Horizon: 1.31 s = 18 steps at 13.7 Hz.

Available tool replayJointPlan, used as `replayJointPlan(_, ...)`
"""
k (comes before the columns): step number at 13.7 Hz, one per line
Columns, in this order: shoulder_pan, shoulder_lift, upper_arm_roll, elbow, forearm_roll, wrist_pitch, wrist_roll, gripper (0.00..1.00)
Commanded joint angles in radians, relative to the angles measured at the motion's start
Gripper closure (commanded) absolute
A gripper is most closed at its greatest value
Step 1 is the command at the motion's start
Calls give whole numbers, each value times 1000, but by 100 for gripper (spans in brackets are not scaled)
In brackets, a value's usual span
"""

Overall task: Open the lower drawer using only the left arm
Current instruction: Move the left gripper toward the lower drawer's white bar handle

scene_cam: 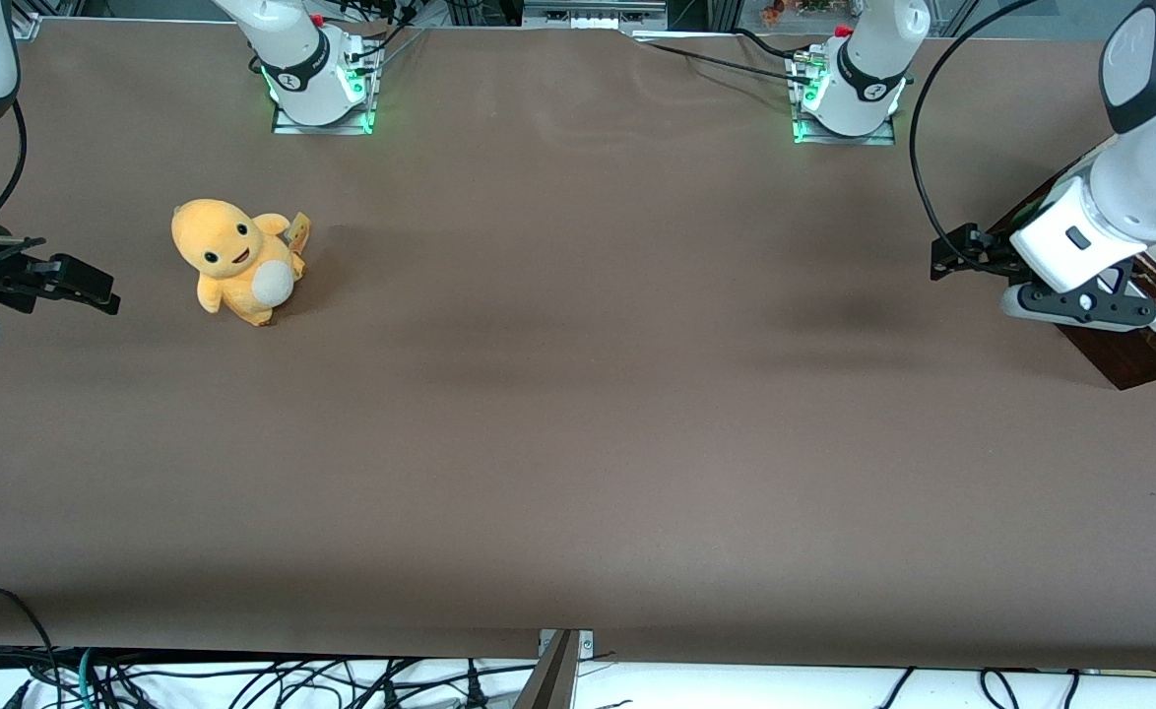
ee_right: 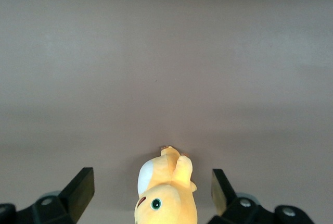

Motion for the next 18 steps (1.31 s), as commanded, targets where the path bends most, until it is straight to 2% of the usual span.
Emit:
replayJointPlan(1,20,35,2,38,-21,-24,9,0)
replayJointPlan(4,24,34,1,40,-3,-24,-4,0)
replayJointPlan(7,27,34,5,49,81,-41,-9,0)
replayJointPlan(10,22,50,-2,45,254,-78,-33,0)
replayJointPlan(18,8,211,-5,41,569,-253,-303,0)
